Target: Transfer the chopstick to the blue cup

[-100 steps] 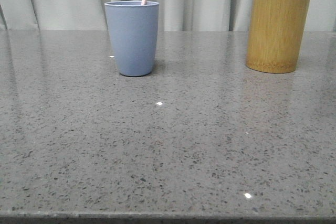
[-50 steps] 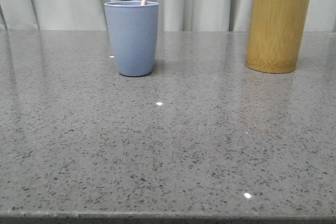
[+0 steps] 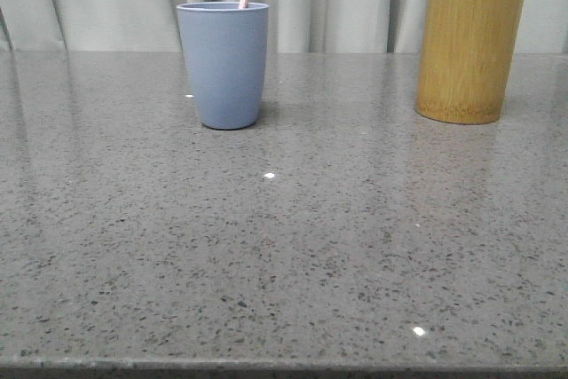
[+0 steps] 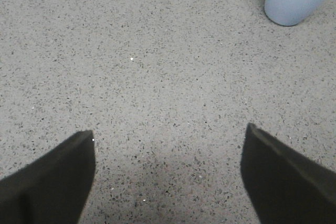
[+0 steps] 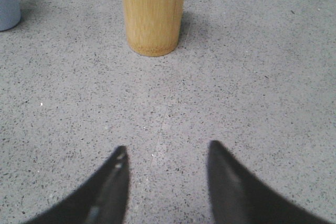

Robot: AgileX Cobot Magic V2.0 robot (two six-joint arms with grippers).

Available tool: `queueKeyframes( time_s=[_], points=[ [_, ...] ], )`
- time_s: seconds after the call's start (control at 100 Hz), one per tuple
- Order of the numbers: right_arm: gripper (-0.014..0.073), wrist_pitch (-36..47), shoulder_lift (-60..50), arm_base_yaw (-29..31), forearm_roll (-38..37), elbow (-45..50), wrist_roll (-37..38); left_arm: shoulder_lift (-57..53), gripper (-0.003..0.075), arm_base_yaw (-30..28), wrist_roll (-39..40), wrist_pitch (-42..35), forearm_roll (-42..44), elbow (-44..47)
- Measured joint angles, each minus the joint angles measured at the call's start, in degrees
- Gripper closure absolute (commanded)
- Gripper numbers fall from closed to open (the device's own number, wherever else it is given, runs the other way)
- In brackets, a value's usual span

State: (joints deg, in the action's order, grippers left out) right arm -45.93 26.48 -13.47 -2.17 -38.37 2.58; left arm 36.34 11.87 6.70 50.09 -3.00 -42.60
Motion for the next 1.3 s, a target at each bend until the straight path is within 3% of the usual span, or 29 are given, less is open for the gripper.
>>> queueKeyframes(
  time_s=[0.14,0.29,1.3],
  points=[
    [0.067,0.1,0.0,0.0,0.0,0.0,0.0,0.0,0.0512,0.0,0.0,0.0,0.0,0.0],
    [0.0661,0.1,0.0,0.0,0.0,0.0,0.0,0.0,0.0738,0.0,0.0,0.0,0.0,0.0],
    [0.0661,-0.3,0.0,0.0,0.0,0.0,0.0,-0.5,0.0739,0.0,0.0,-1.5,0.7,1.2]
  ],
)
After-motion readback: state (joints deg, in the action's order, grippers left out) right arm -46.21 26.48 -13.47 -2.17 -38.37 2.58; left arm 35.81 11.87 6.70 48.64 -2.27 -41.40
